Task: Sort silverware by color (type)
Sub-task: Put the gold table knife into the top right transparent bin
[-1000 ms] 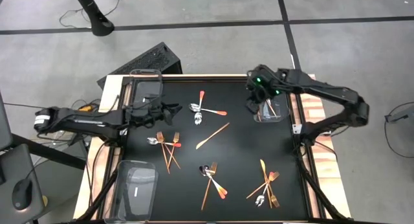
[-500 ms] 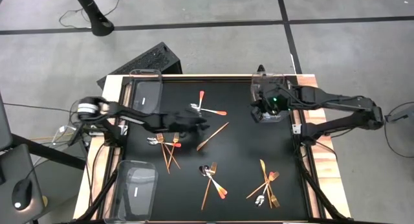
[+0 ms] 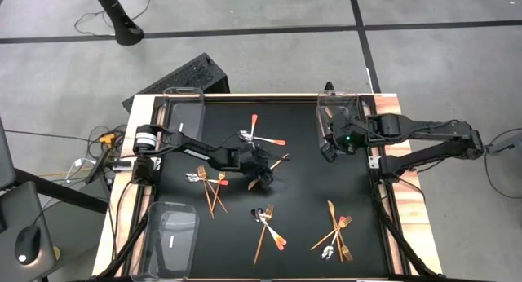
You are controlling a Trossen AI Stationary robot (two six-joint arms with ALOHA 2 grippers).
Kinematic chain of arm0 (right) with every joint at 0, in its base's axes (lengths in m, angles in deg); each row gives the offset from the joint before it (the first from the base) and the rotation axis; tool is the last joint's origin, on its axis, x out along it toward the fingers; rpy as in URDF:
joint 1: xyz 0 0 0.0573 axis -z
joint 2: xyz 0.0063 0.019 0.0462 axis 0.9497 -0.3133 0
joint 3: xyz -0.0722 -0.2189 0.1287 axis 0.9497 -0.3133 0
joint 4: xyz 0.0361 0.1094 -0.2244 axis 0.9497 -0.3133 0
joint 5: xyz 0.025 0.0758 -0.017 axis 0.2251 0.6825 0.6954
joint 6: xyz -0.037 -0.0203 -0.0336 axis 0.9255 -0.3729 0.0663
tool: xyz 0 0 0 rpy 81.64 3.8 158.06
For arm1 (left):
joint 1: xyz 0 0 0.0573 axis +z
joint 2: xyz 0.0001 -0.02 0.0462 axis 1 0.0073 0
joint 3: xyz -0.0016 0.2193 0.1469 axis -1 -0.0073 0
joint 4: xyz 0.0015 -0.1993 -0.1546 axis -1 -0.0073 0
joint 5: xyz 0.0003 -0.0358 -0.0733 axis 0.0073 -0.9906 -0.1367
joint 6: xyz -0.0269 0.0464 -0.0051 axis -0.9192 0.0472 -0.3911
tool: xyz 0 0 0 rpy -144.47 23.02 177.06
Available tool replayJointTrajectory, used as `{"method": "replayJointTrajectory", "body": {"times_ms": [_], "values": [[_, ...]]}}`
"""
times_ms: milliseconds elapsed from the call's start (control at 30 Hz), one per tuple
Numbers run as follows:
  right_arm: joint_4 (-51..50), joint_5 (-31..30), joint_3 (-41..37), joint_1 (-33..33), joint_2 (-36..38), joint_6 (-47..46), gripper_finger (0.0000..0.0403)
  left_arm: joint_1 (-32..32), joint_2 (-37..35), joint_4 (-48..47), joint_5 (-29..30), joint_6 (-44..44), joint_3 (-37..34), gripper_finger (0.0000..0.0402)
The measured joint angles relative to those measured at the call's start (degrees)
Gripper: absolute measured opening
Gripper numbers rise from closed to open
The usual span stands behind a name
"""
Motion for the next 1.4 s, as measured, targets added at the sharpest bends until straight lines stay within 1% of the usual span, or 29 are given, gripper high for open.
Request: {"method": "replayJointTrajectory", "body": {"times_ms": [167,300,367,533,700,833,933,1067,1200,1267,1400], "values": [[-1.8,-1.1,0.0,-2.7,0.0,-1.6,0.004,-1.5,0.0,-0.4,0.8,2.6,-0.3,0.0186],[-1.7,-3.2,0.0,-4.6,0.0,-3.5,0.004,-2.8,1.4,-4.1,5.5,5.3,-0.1,0.0164],[-1.7,-3.8,0.0,-5.3,0.0,-4.5,0.004,-3.3,2.9,-4.9,5.8,6.1,-0.1,0.0145],[-1.9,-3.8,0.0,-7.4,0.0,-6.5,0.004,-5.1,5.0,-3.6,7.2,6.2,0.0,0.0086],[-2.3,-3.8,0.0,-8.9,0.0,-8.2,0.004,-5.8,5.2,-2.4,8.6,6.1,-0.1,0.0014],[-2.3,-3.9,0.0,-9.2,0.0,-8.8,0.004,-5.6,5.2,-1.8,8.3,5.9,-0.3,0.0009],[-2.3,-4.0,0.0,-9.2,0.0,-9.6,0.004,-5.3,4.4,-2.2,7.6,3.8,-0.3,0.0005],[-2.3,-4.5,0.0,-9.2,0.0,-9.6,0.004,-5.2,1.2,-3.4,8.2,1.9,-0.6,0.0003],[-2.2,-6.3,0.0,-8.9,-0.6,-9.6,0.004,-4.3,-3.9,-8.1,9.5,1.7,-1.2,0.0002],[-1.5,-6.6,0.0,-8.4,-0.6,-9.8,0.004,-3.7,-7.7,-9.5,10.9,1.3,-1.1,0.0001],[1.1,-6.8,0.0,-7.7,-0.6,-13.1,0.0041,-2.7,-15.3,-12.2,13.1,1.3,-1.0,0.0001]]}}
